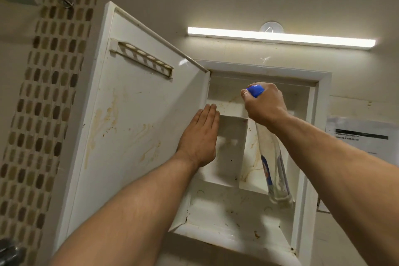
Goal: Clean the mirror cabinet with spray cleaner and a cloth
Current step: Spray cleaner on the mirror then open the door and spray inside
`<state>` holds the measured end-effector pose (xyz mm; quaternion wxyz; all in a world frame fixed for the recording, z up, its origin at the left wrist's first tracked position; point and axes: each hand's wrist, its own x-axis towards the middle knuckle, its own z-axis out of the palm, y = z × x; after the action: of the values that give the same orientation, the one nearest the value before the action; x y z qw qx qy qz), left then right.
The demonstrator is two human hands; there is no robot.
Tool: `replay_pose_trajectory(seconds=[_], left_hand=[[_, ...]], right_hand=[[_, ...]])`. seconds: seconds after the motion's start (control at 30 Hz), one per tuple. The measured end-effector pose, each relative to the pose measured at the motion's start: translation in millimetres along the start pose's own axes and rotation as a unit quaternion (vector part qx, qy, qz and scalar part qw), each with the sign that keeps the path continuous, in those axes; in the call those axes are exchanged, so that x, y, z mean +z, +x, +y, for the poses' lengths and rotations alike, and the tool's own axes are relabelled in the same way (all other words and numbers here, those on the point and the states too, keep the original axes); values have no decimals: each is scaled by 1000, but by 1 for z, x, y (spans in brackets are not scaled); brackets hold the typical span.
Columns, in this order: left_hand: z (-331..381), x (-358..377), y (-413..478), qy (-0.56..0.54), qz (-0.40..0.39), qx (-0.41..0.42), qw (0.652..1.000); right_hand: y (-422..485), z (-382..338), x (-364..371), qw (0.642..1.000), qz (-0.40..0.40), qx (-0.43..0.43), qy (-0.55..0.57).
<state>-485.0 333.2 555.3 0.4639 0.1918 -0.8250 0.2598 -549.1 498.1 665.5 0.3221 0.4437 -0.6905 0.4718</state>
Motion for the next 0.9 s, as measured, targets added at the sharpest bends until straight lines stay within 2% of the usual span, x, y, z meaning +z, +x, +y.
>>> replay_pose_trajectory(seconds=[0.17,0.3,0.43,0.5,0.67,0.77,0.83,0.9], left_hand=[[7,3,-9,-8,-6,9,1000],[15,14,-36,-11,-30,15,999],[32,29,-80,-14,-80,23,996],[42,36,-101,-27,-98,20,995],[67,48,-149,-47,-165,34,985],[79,51,-170,-76,-202,47,975],[86,52,-180,-102,-219,56,969],[93,52,-185,-122,-242,63,961]], right_hand=[[-12,12,1,999,23,17,-38],[-64,28,11,996,-39,68,47],[-160,59,47,992,-112,42,30],[-198,73,62,986,-148,69,39],[-238,105,59,974,-158,161,29],[-244,128,40,974,-93,204,18],[-247,141,22,979,-21,203,9],[-251,151,11,977,18,213,25]])
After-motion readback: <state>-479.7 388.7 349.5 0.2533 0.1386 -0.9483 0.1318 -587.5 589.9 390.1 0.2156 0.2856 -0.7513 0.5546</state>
